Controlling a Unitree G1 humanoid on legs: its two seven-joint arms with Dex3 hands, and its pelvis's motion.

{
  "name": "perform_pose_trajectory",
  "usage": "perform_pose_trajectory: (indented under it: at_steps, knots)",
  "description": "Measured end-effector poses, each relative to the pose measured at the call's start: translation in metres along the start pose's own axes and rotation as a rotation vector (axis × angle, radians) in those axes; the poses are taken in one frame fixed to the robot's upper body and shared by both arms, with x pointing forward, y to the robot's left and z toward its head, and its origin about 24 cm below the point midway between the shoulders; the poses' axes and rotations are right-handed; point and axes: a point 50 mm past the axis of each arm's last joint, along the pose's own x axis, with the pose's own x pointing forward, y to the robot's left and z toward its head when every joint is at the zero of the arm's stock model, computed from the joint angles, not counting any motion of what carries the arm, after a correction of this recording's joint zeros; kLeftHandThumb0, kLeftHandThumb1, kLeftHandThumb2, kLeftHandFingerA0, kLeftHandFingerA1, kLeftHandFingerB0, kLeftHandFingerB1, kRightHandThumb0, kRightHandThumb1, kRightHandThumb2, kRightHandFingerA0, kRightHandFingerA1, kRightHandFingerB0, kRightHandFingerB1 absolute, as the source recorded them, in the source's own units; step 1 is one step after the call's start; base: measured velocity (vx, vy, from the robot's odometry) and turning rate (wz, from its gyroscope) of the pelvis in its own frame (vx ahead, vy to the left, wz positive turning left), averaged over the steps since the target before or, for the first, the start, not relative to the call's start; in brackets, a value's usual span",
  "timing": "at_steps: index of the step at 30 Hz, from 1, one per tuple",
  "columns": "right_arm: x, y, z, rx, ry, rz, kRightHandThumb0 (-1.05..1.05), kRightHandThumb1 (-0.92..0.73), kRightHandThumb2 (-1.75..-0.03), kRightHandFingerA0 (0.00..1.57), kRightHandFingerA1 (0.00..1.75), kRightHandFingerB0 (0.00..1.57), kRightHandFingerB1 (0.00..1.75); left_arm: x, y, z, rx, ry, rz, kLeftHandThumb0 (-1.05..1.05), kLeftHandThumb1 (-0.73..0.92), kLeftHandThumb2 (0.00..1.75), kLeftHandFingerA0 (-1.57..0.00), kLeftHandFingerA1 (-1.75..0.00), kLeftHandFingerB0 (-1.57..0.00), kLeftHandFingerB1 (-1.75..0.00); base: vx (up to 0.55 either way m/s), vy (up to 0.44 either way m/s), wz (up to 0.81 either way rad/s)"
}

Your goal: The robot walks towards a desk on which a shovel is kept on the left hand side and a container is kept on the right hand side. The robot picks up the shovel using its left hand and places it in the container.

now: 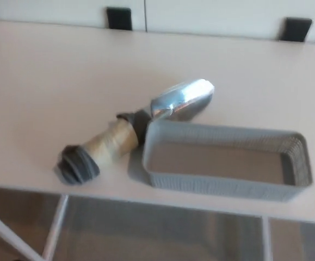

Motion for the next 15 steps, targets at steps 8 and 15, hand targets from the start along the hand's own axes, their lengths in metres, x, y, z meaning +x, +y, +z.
perform_pose_trajectory:
  at_steps: [8,15]
  knots:
    - [-0.007,0.005,0.012,-0.030,-0.061,0.012,-0.28,-0.53,-0.55,0.79,0.56,0.58,0.48,-0.002,0.002,0.001,-0.001,-0.005,0.011,-0.36,0.66,0.60,-0.47,-0.37,-0.41,-0.33,0.15,0.059,0.08]
    - [-0.016,0.005,0.010,-0.036,-0.037,0.010,-0.27,-0.54,-0.55,0.79,0.57,0.56,0.47,-0.005,0.001,-0.001,-0.004,-0.005,0.008,-0.37,0.67,0.59,-0.46,-0.36,-0.42,-0.33,0.09,-0.050,0.07]
